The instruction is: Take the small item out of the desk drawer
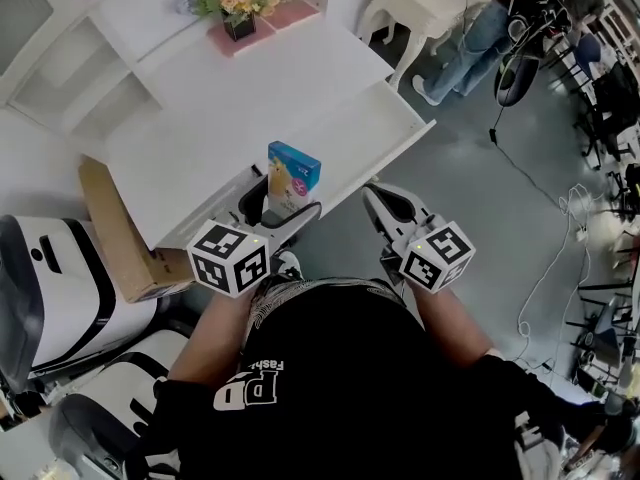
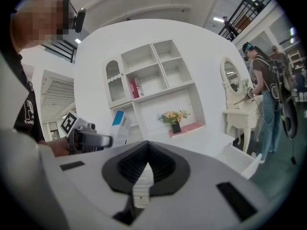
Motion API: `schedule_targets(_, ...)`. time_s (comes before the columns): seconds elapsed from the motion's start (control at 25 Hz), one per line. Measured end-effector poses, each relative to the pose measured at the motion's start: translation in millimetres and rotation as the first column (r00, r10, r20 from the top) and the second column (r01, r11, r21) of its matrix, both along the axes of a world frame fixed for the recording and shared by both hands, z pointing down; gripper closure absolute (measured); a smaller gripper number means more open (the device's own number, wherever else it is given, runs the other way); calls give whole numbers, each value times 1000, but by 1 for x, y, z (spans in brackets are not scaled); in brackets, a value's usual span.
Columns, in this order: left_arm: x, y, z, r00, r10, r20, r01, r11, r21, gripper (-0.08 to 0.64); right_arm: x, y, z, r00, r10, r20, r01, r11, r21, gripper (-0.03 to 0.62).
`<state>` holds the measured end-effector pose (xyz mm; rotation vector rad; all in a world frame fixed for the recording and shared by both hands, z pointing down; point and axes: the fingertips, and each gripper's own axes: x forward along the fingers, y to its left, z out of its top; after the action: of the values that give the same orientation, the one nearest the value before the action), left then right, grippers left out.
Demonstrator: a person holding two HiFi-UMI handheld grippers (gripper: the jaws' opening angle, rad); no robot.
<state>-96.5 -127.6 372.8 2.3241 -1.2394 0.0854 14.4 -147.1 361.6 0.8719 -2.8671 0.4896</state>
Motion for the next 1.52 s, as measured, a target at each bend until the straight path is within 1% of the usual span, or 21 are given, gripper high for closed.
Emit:
schedule_targets(0.12,21,17,0,1000,-12,5,12,1000,-2,135,21,22,3,1000,-22,-2,21,1000,-8,584)
schedule_targets(0.28,44,40,-2,999,-30,34,30,1000,2,135,51,44,4,1000,-22,11,22,999,-30,584)
schedule_targets(0.4,59,58,-4,998,-47,33,47,999,3,135,69,62,4,999,-32,20,32,999,-29,584)
schedule_targets(0.56,78,80,2,996,-81,37,81,997,-11,135,88,81,12,999,-49,13,49,998,-31,584)
schedule_targets(0.72,87,107,14,993,-107,45,109,993,-37,135,98,95,29,998,-55,25,56,996,-70,584)
schedule_targets(0.88,85,128,21,991,-123,49,125,990,-57,135,96,108,32,997,-69,35,72,995,-74,584)
schedule_targets(1.0,78,127,17,991,-123,51,125,991,-46,135,90,112,27,996,-78,32,80,995,-62,584)
schedule_targets(1.08,75,122,10,992,-114,49,116,993,-32,135,84,113,24,996,-80,27,82,995,-55,584)
schedule_targets(1.2,70,119,-1,995,-80,52,81,997,-12,135,73,113,18,997,-69,22,70,996,-48,584)
schedule_targets(1.4,41,119,-16,998,-47,53,46,999,15,135,45,114,10,999,-38,24,39,999,-32,584)
schedule_targets(1.52,23,120,-15,998,-35,51,34,999,12,135,29,116,9,1000,-25,19,25,999,-30,584)
